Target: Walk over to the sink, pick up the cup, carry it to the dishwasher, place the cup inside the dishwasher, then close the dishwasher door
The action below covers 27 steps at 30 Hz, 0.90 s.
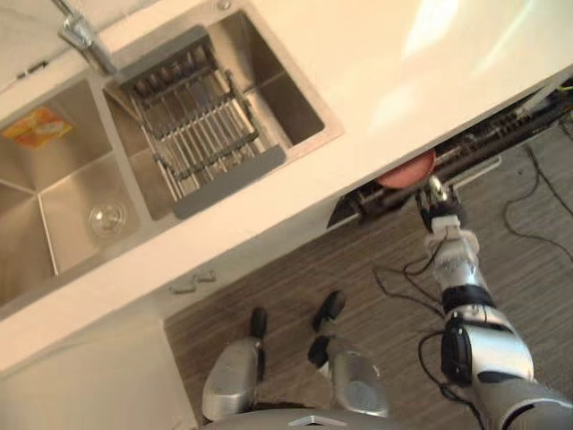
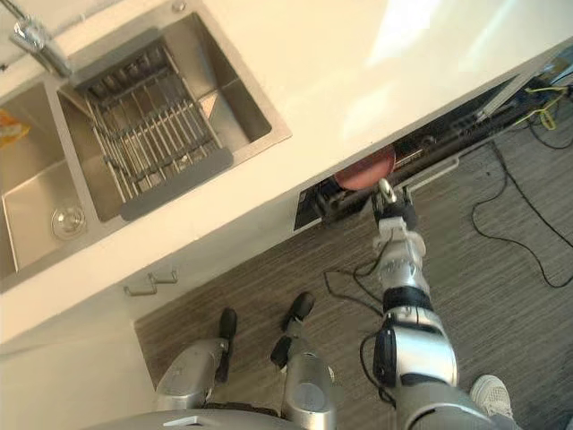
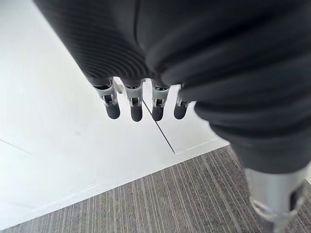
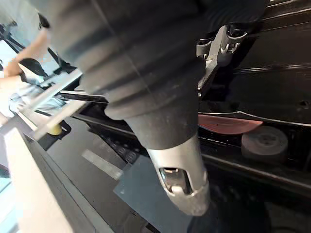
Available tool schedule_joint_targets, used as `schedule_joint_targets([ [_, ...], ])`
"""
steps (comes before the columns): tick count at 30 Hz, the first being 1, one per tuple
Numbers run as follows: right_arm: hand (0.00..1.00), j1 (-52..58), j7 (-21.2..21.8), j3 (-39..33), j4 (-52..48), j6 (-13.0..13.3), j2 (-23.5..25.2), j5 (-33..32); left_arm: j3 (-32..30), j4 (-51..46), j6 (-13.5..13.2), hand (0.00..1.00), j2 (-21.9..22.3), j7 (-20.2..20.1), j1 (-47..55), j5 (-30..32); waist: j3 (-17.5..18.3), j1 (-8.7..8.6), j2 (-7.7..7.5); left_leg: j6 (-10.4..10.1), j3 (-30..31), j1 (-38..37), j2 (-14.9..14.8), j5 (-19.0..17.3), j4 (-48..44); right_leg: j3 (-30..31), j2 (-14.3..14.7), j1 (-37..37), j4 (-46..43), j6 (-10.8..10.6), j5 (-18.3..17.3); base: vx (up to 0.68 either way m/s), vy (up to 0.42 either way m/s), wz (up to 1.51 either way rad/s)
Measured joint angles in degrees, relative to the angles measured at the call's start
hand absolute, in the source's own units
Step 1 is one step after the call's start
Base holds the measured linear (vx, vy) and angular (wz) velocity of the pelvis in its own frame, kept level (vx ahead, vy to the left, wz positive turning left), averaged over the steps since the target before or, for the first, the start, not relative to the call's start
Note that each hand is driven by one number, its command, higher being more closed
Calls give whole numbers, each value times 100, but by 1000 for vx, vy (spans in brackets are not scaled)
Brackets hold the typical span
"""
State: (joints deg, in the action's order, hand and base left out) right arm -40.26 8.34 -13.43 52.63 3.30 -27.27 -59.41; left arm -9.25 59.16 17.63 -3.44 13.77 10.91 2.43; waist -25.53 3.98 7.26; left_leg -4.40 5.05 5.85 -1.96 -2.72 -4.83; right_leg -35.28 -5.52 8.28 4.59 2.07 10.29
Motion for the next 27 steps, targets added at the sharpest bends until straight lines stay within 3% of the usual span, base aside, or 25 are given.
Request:
schedule_joint_targets([
  [5,0,-692,-26,178,264,-56,-295,-7,40,-11,-120,0,-6,98,-330,144,-213,197,35,-26,140,167,-5,69,-5,-101,14,104,-2,137,93,7,18,12],
  [14,0,-657,-17,568,300,-22,-297,182,220,-139,-146,0,-193,71,-424,211,-211,233,42,-81,108,130,-106,60,-22,39,126,81,1,132,-11,21,25,-2],
  [17,0,-232,153,790,120,54,-250,650,301,-16,-200,0,-221,-43,-429,143,-203,250,48,-136,89,-58,-187,1,-8,55,200,-107,2,133,-87,34,22,-1],
  [21,0,1229,367,1471,-844,148,286,2106,425,177,-392,0,-212,-581,-427,-734,237,237,-7,-150,-41,-283,-293,-128,4,146,298,-260,3,96,-196,71,54,-13],
  [25,0,2710,334,1570,-898,145,1131,2619,487,183,-660,0,-144,-918,-483,-1762,788,175,-62,-106,-76,-512,-308,-274,14,142,309,-493,5,6,-286,120,86,1],
  [27,0,3584,282,1474,-854,200,1506,2922,471,180,-760,0,-227,-1219,-473,-2762,1054,56,-206,-78,-210,-664,-319,-368,15,153,288,-641,37,-55,-327,90,134,-4],
])
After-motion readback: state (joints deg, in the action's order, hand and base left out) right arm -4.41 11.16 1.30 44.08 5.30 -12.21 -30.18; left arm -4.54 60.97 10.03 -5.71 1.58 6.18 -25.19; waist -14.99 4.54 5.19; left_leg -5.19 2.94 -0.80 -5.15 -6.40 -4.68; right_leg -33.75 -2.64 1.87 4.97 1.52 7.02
